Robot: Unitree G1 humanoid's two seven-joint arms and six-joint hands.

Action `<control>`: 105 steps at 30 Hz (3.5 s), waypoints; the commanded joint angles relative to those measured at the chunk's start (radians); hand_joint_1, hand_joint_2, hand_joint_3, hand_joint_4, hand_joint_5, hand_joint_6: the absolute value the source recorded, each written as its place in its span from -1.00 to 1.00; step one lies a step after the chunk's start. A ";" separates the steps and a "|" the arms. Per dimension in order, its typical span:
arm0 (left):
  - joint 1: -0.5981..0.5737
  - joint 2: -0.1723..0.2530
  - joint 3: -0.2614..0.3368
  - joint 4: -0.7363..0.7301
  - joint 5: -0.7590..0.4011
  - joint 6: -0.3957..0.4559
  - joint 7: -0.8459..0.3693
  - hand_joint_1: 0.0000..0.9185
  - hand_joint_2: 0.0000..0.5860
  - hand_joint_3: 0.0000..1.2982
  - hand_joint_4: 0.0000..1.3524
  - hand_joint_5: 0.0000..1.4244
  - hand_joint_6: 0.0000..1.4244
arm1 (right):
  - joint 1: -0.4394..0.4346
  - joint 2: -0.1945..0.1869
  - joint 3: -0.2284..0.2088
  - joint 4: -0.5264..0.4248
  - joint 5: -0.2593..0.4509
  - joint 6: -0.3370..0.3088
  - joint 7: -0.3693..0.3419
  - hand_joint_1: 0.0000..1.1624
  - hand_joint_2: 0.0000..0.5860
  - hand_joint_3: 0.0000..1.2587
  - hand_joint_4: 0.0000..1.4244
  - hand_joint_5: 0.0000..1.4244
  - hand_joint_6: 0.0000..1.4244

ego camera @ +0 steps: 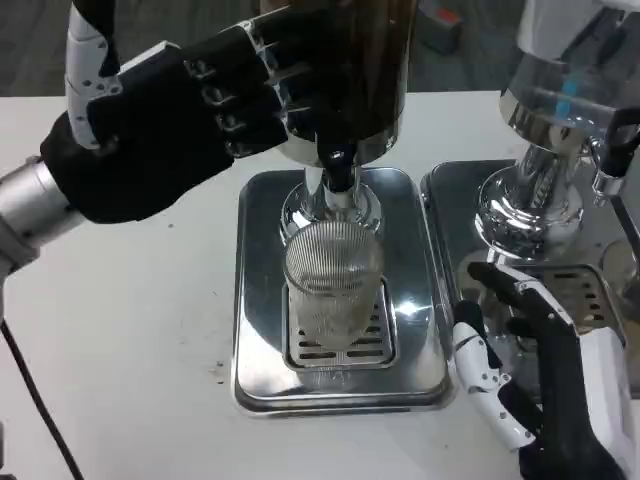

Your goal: Grasp the cup under the faucet to collect the drink, then remove the cup.

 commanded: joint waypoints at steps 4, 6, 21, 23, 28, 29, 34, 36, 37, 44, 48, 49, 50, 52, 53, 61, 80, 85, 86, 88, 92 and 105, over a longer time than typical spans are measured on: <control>-0.004 -0.037 0.009 -0.016 0.031 -0.051 0.045 -1.00 -0.72 -0.70 -0.92 -0.89 -0.86 | 0.011 0.009 0.001 0.006 0.015 -0.001 -0.018 -0.37 0.39 -0.42 -0.59 -0.63 -0.52; -0.005 -0.044 0.015 -0.013 0.029 -0.057 0.052 -1.00 -0.73 -0.69 -0.91 -0.88 -0.86 | 0.011 0.010 0.001 0.007 0.015 0.000 -0.019 -0.37 0.39 -0.42 -0.59 -0.63 -0.52; -0.019 -0.062 -0.027 0.038 0.091 -0.129 0.049 -1.00 -0.74 -0.70 -0.92 -0.88 -0.86 | 0.008 0.016 0.001 0.015 0.025 0.001 -0.023 -0.34 0.36 -0.41 -0.59 -0.63 -0.52; -0.022 -0.063 -0.032 0.047 0.098 -0.137 0.045 -1.00 -0.74 -0.70 -0.92 -0.88 -0.86 | 0.010 0.017 0.001 0.016 0.025 0.001 -0.024 -0.34 0.36 -0.41 -0.59 -0.63 -0.52; -0.026 -0.065 -0.043 0.061 0.102 -0.150 0.044 -1.00 -0.74 -0.70 -0.92 -0.88 -0.86 | 0.015 0.018 0.003 0.017 0.024 -0.001 -0.027 -0.34 0.36 -0.41 -0.59 -0.62 -0.52; -0.027 -0.065 -0.043 0.064 0.104 -0.153 0.043 -1.00 -0.74 -0.70 -0.92 -0.88 -0.86 | 0.015 0.019 0.004 0.017 0.024 -0.001 -0.028 -0.34 0.36 -0.41 -0.59 -0.62 -0.52; -0.029 -0.067 -0.051 0.076 0.127 -0.179 0.038 -1.00 -0.74 -0.70 -0.92 -0.88 -0.86 | 0.014 0.021 0.004 0.021 0.030 -0.004 -0.028 -0.34 0.36 -0.39 -0.57 -0.62 -0.52; -0.028 -0.068 -0.054 0.077 0.134 -0.191 0.037 -1.00 -0.74 -0.70 -0.92 -0.88 -0.86 | 0.012 0.020 0.002 0.021 0.034 -0.004 -0.026 -0.34 0.36 -0.39 -0.57 -0.62 -0.52; -0.027 -0.068 -0.056 0.078 0.137 -0.200 0.036 -1.00 -0.74 -0.70 -0.92 -0.88 -0.86 | 0.011 0.020 0.001 0.022 0.035 -0.003 -0.024 -0.33 0.36 -0.39 -0.57 -0.60 -0.52; -0.016 -0.069 -0.067 0.077 0.159 -0.231 0.028 -1.00 -0.74 -0.70 -0.90 -0.87 -0.84 | 0.012 0.017 0.000 0.027 0.059 -0.006 -0.018 -0.39 0.31 -0.37 -0.57 -0.60 -0.52; -0.012 -0.069 -0.074 0.080 0.166 -0.245 0.025 -1.00 -0.74 -0.70 -0.90 -0.87 -0.84 | 0.014 0.013 -0.001 0.025 0.066 -0.002 -0.014 -0.40 0.31 -0.37 -0.57 -0.60 -0.52; -0.011 -0.069 -0.075 0.080 0.167 -0.249 0.024 -1.00 -0.74 -0.70 -0.90 -0.87 -0.84 | 0.015 0.012 0.000 0.024 0.067 -0.001 -0.013 -0.40 0.31 -0.37 -0.57 -0.60 -0.52; -0.011 -0.069 -0.076 0.081 0.169 -0.253 0.024 -1.00 -0.74 -0.70 -0.90 -0.87 -0.84 | 0.016 0.012 -0.001 0.023 0.068 0.000 -0.012 -0.40 0.31 -0.37 -0.56 -0.60 -0.52; -0.009 -0.069 -0.080 0.081 0.171 -0.261 0.023 -1.00 -0.74 -0.69 -0.89 -0.87 -0.84 | 0.017 0.012 -0.001 0.020 0.068 0.002 -0.012 -0.40 0.31 -0.37 -0.56 -0.60 -0.52; -0.008 -0.070 -0.083 0.081 0.173 -0.264 0.022 -1.00 -0.74 -0.69 -0.89 -0.87 -0.84 | 0.019 0.012 -0.001 0.018 0.069 0.003 -0.011 -0.40 0.31 -0.37 -0.56 -0.60 -0.52; 0.003 -0.068 -0.094 0.080 0.205 -0.326 0.020 -1.00 -0.74 -0.67 -0.86 -0.84 -0.80 | 0.036 0.014 0.001 0.005 0.068 0.006 -0.011 -0.41 0.31 -0.37 -0.55 -0.60 -0.52; 0.034 -0.055 -0.116 0.087 0.266 -0.493 0.042 -1.00 -0.67 -0.67 -0.86 -0.83 -0.77 | 0.051 0.010 0.000 -0.011 0.071 0.000 -0.010 -0.37 0.34 -0.36 -0.53 -0.58 -0.52; 0.035 -0.052 -0.123 0.102 0.283 -0.540 0.052 -1.00 -0.66 -0.68 -0.86 -0.83 -0.77 | 0.056 0.007 -0.001 -0.018 0.073 -0.001 -0.008 -0.36 0.35 -0.35 -0.53 -0.58 -0.52; 0.035 -0.052 -0.124 0.103 0.285 -0.545 0.053 -1.00 -0.66 -0.68 -0.86 -0.83 -0.77 | 0.056 0.006 -0.001 -0.019 0.073 0.000 -0.007 -0.36 0.35 -0.35 -0.53 -0.58 -0.52; 0.040 -0.053 -0.127 0.102 0.291 -0.566 0.057 -1.00 -0.66 -0.68 -0.87 -0.83 -0.77 | 0.057 0.004 -0.001 -0.022 0.074 0.001 -0.005 -0.35 0.36 -0.35 -0.53 -0.58 -0.52; 0.049 -0.053 -0.133 0.099 0.297 -0.606 0.064 -1.00 -0.66 -0.69 -0.87 -0.83 -0.77 | 0.058 0.002 -0.002 -0.025 0.075 0.003 -0.003 -0.35 0.36 -0.35 -0.53 -0.58 -0.52; 0.049 -0.050 -0.147 0.110 0.320 -0.700 0.082 -1.00 -0.66 -0.69 -0.88 -0.83 -0.75 | 0.049 -0.001 -0.005 -0.015 0.080 0.004 -0.003 -0.34 0.36 -0.34 -0.53 -0.58 -0.52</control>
